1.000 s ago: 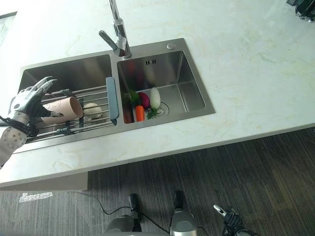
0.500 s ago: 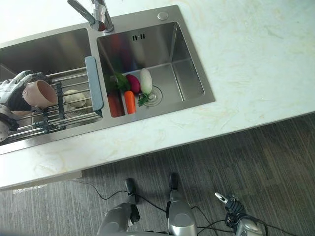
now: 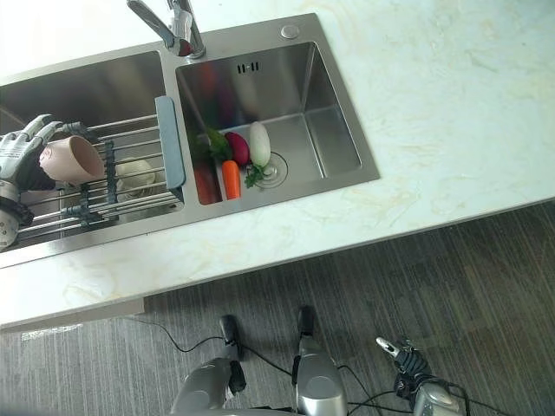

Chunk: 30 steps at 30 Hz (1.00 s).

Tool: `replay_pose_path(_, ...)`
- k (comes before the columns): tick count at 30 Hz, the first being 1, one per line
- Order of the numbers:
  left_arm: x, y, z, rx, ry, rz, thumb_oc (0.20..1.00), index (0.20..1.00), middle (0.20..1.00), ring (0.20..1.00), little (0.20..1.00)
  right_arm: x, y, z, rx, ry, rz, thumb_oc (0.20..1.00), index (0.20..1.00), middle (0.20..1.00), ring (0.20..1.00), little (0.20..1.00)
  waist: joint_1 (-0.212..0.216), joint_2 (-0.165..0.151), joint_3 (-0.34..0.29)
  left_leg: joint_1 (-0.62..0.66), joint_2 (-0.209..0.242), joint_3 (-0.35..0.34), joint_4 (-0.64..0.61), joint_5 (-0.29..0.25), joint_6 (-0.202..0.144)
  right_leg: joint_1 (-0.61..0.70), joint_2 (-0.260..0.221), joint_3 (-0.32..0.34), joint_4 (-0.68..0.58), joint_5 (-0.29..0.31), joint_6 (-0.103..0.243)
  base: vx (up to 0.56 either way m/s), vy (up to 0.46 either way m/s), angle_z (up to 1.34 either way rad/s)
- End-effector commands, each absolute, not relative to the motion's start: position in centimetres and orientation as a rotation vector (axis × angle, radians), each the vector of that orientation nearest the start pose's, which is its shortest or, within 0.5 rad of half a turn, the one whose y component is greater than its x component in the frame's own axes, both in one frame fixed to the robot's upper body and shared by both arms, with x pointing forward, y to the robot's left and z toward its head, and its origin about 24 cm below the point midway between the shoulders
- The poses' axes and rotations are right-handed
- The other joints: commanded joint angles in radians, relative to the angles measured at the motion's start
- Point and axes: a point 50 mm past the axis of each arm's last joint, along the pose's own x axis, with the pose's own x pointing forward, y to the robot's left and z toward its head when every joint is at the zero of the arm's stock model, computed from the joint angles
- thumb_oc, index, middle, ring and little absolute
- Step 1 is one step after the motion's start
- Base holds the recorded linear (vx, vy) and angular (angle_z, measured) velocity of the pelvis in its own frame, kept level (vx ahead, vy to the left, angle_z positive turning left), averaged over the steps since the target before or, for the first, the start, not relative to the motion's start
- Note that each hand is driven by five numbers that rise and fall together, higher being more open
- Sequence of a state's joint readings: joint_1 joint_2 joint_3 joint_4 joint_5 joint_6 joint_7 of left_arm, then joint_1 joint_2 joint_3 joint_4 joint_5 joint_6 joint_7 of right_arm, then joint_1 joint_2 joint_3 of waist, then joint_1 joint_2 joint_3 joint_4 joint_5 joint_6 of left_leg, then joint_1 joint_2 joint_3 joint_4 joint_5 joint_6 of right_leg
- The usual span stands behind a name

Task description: Place the dishes in the dishwasher.

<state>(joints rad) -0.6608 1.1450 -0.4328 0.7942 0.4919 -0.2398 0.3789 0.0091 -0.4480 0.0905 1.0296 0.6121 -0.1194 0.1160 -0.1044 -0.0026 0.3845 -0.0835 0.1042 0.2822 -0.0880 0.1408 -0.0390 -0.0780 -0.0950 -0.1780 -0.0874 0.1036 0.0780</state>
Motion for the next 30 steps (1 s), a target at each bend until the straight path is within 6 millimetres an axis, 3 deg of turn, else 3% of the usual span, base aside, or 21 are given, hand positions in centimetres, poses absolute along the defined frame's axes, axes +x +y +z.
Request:
replay_pose_path(1,30.3,39.4,20.7,1.687,-0.051,0.409,1.0,1.0,1.0,1.0,1.0,13.4,-31.8,-10.6,0.12,0.794,-0.392,1.0,1.0,1.0,1.0,1.0,0.005,0.028,-0.058,0.031,-0.002,-0.017,0.014,-0.114,-0.051,-0.016,-0.069,-0.089,0.0,-0.021,0.102,0.0,0.0,0.0)
replay_pose_path(20,28.7,41.7,14.8,1.48,0.307,0.303,1.0,1.0,1.0,1.0,1.0,14.2,-32.4,-9.9,0.096,0.763,-0.375,1.0,1.0,1.0,1.0,1.0,-0.002,0.036,-0.056,0.037,-0.003,-0.011,0.014,-0.117,-0.046,-0.025,-0.067,-0.099,0.007,-0.022,0.099,-0.01,0.002,0.0)
replay_pose_path(30,27.9,43.1,13.9,1.463,0.441,0.345,1.0,1.0,1.0,1.0,1.0,15.4,-32.7,-9.2,0.084,0.724,-0.353,1.0,1.0,1.0,1.0,1.0,-0.009,0.03,-0.036,0.028,-0.003,-0.007,0.014,-0.117,-0.043,-0.046,-0.066,-0.094,0.012,-0.016,0.098,-0.02,0.016,0.0)
